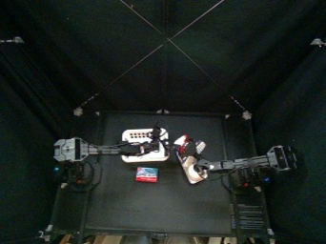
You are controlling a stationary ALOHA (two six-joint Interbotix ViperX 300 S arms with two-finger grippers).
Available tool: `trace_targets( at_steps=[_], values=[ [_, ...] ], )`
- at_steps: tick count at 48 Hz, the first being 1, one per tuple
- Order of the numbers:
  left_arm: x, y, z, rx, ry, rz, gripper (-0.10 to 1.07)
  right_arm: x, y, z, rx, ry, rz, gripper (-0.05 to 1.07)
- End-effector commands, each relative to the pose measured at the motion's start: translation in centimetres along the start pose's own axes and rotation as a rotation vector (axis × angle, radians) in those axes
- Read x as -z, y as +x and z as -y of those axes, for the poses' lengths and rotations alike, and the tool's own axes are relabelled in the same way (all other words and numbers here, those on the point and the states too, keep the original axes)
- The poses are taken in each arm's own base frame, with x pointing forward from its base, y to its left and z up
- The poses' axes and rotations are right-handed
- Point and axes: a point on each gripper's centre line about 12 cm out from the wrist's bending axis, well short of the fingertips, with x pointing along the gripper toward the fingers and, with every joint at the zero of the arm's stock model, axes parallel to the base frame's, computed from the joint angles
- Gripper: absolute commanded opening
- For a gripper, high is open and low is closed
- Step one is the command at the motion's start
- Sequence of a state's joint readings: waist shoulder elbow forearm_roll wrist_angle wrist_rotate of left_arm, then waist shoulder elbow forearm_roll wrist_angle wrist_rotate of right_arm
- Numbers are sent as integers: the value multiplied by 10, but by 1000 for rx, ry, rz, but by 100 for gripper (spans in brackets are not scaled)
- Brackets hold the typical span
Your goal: Hand over bottle
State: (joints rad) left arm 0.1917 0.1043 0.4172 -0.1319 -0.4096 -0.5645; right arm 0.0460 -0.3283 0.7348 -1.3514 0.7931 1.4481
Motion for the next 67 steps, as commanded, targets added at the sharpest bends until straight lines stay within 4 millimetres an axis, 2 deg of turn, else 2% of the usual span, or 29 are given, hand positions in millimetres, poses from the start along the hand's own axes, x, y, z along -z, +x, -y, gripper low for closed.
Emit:
trace_targets(
  at_steps=[1,12,30,36,46,59,67],
  values=[
    [-16,0,15,43,1,50,54,-11,-3,0,-9,16,27,102],
    [-14,0,14,41,0,46,54,-11,-3,0,-7,19,24,91],
    [-14,0,13,39,1,45,54,-13,-5,2,-5,27,30,53],
    [-14,-3,14,43,10,45,55,-10,-5,2,-4,22,26,44],
    [-17,-17,17,87,144,60,65,-5,-12,8,-13,35,32,44],
    [-22,-33,21,163,166,161,102,-3,-27,20,-41,66,61,44],
    [-18,-53,23,225,200,207,104,-1,-37,23,-110,86,85,44]
  ],
)
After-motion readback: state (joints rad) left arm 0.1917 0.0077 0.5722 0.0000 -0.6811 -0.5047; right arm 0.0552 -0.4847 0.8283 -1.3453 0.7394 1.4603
